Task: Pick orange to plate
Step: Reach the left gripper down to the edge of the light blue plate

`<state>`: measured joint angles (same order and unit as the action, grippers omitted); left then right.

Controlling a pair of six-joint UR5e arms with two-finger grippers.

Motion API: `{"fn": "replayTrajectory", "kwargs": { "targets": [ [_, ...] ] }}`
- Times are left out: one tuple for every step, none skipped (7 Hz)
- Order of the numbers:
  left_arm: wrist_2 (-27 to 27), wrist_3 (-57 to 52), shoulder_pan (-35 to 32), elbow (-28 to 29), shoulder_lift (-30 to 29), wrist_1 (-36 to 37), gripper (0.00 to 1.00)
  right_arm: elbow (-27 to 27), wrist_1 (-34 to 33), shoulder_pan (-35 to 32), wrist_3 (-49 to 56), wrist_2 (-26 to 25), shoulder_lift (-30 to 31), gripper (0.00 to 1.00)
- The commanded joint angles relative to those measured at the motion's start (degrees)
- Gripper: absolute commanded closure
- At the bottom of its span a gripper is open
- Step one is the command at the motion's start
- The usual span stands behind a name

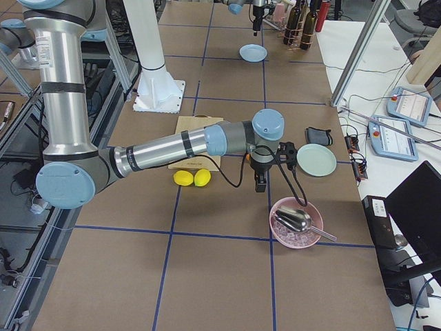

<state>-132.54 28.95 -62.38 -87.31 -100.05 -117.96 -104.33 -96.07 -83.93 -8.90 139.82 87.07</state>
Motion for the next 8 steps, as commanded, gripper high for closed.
{"fn": "replayTrajectory", "kwargs": {
  "targets": [
    [4.45, 11.52, 3.83, 2.12, 0.12, -6.8, 0.0, 0.01, 0.0, 0.09, -0.07, -0.16, -0.23, 0.0],
    [7.09, 14.62, 5.59, 4.84, 0.12, -11.19, 0.02, 0.01, 0.0, 0.09, -0.07, -0.17, -0.23, 0.0],
    [7.2, 14.82, 5.87, 6.26, 0.21, -12.98, 0.04, 0.01, 0.0, 0.09, -0.15, -0.17, -0.23, 0.0],
    [7.29, 15.0, 5.96, 6.71, 0.12, -12.99, 0.08, -0.08, 0.0, 0.09, -0.15, -0.08, -0.23, 0.0],
    [7.29, 15.0, 6.22, 7.23, 0.12, -12.99, 0.16, -0.08, 0.0, 0.09, -0.15, -0.08, -0.23, 0.0],
    [7.29, 14.91, 6.57, 7.76, 0.12, -13.08, 0.24, -0.08, 0.0, 0.09, -0.15, -0.08, -0.23, 0.0],
    [7.29, 14.91, 6.66, 7.85, 0.12, -13.08, 0.35, -0.08, 0.0, 0.09, -0.24, -0.08, -0.41, 0.0],
    [7.29, 14.91, 6.75, 7.85, 0.21, -13.08, 0.47, -0.08, 0.0, 0.09, -0.33, -0.08, -0.67, 0.0]
  ]
}}
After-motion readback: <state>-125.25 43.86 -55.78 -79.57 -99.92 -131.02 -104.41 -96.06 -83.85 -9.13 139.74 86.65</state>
